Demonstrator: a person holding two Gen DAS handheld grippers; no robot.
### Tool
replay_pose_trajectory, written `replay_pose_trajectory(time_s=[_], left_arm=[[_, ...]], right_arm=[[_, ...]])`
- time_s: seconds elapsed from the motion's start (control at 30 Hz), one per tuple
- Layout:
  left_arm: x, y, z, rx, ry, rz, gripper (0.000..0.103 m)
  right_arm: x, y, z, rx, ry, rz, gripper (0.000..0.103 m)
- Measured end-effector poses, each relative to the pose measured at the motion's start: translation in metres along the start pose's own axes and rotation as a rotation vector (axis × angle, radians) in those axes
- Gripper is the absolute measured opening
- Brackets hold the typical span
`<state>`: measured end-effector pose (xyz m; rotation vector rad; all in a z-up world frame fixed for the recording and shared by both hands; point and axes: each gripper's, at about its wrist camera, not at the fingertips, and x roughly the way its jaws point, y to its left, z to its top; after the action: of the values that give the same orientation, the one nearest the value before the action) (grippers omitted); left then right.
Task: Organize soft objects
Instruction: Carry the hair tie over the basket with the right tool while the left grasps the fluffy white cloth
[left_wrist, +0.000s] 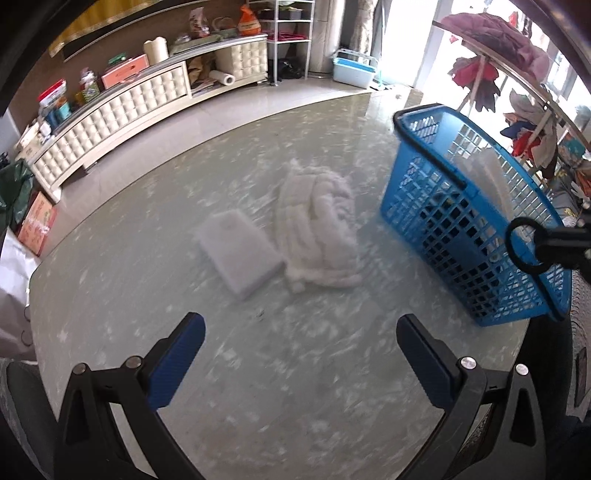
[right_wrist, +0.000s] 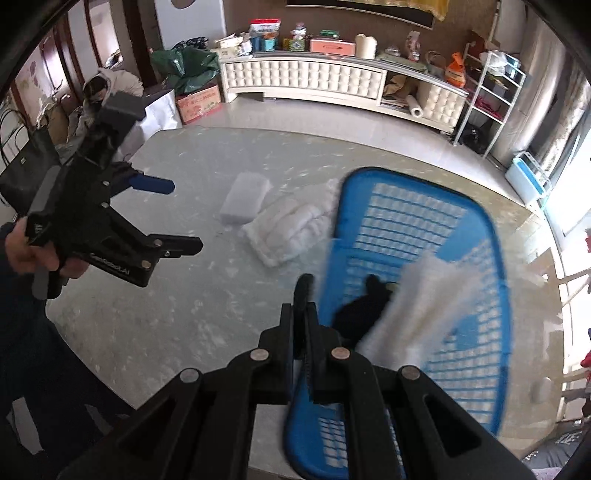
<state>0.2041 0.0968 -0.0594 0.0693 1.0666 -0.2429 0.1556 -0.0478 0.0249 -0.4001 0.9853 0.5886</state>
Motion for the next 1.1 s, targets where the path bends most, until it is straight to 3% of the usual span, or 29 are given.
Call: replay_pose_trajectory(time_s=[0.2, 0.43, 0.6, 1.1], left_arm=[[0.019, -0.02, 0.018, 0.06, 0.011, -0.009, 0.103], [0.05, -0.027, 0.037, 0.072, 0.043, -0.011, 0.103], [0.073, -0.023, 0.046, 0.052, 0.067, -0.023, 0.103], [0.139, -0.029, 0.078, 0.108, 0.13, -0.037, 0.1]], right_arm=[[0.001, -0.029, -0.015, 0.063, 0.032, -0.026, 0.005], [0.015, -0.056, -0.027, 0.111, 0.085, -0.051, 0.005], [0.031, -0.065, -0.024, 0.102, 0.096, -0.12, 0.005], [0.04, -0.091, -0.031, 0.148, 0.114, -0.05, 0.006]])
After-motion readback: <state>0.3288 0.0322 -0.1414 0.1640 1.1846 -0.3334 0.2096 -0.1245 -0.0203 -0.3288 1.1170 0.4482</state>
